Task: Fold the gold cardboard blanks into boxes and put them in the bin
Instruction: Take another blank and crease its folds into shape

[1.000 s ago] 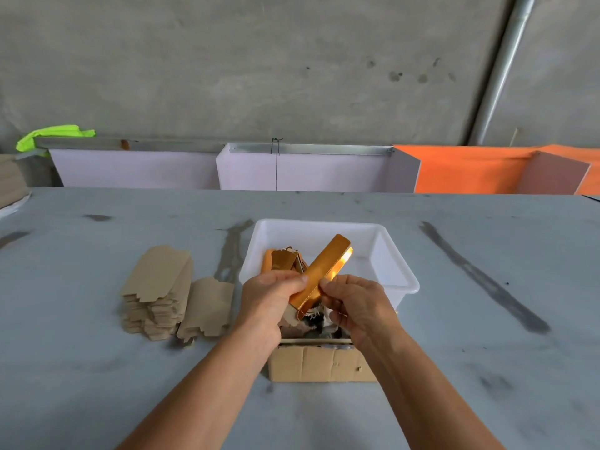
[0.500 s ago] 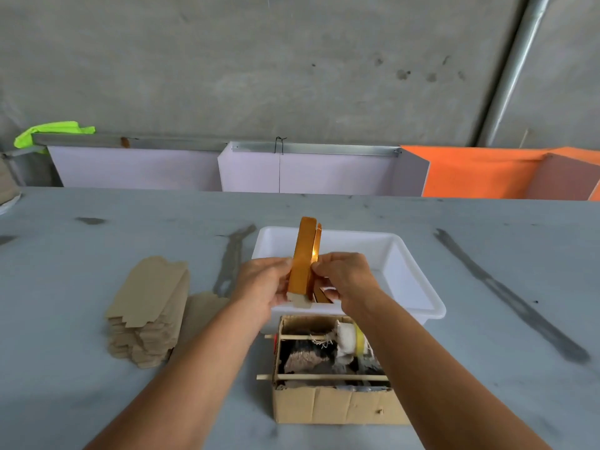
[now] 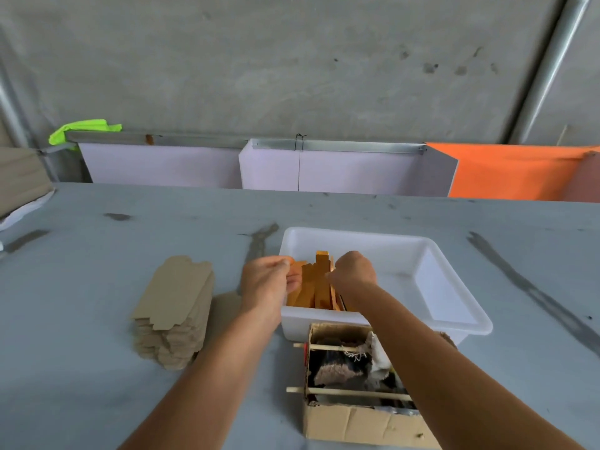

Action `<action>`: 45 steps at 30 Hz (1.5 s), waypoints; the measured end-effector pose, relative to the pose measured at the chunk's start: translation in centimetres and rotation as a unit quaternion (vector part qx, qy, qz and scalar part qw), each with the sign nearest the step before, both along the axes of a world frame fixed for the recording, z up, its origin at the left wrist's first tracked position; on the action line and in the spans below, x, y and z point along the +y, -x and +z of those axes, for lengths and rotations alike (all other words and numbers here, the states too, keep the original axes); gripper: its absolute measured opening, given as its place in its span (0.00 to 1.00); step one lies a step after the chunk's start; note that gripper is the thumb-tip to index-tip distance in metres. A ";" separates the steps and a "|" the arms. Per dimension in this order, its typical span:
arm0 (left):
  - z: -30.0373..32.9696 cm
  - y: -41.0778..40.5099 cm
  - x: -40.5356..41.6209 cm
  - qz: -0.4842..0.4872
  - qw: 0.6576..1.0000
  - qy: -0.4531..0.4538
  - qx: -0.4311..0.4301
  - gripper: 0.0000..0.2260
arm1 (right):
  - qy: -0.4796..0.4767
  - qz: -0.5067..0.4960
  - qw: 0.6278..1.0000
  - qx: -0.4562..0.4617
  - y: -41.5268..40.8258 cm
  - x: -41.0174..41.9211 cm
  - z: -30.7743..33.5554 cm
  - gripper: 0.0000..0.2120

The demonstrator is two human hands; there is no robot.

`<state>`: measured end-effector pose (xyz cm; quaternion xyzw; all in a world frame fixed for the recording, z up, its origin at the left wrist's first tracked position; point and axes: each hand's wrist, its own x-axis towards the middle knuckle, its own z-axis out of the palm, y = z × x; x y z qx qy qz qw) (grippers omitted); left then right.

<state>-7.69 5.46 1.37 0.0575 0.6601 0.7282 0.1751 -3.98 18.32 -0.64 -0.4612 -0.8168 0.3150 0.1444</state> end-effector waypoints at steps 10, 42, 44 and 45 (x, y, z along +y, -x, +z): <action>2.2 1.4 -5.7 0.048 0.999 -0.015 0.013 0.10 | -0.189 0.315 0.930 -0.022 -4.9 -15.6 1.4 0.08; 0.9 -0.5 -12.4 0.046 0.998 -0.017 -0.028 0.10 | -0.287 0.360 0.869 -0.182 -2.8 -19.7 -3.3 0.12; 0.7 -0.6 -12.8 0.052 0.998 -0.014 -0.019 0.09 | -0.283 0.355 0.871 -0.187 -3.3 -19.8 -2.7 0.12; 0.6 -0.6 -13.0 0.055 0.998 -0.010 -0.011 0.09 | -0.289 0.352 0.872 -0.180 -3.5 -19.8 -2.3 0.13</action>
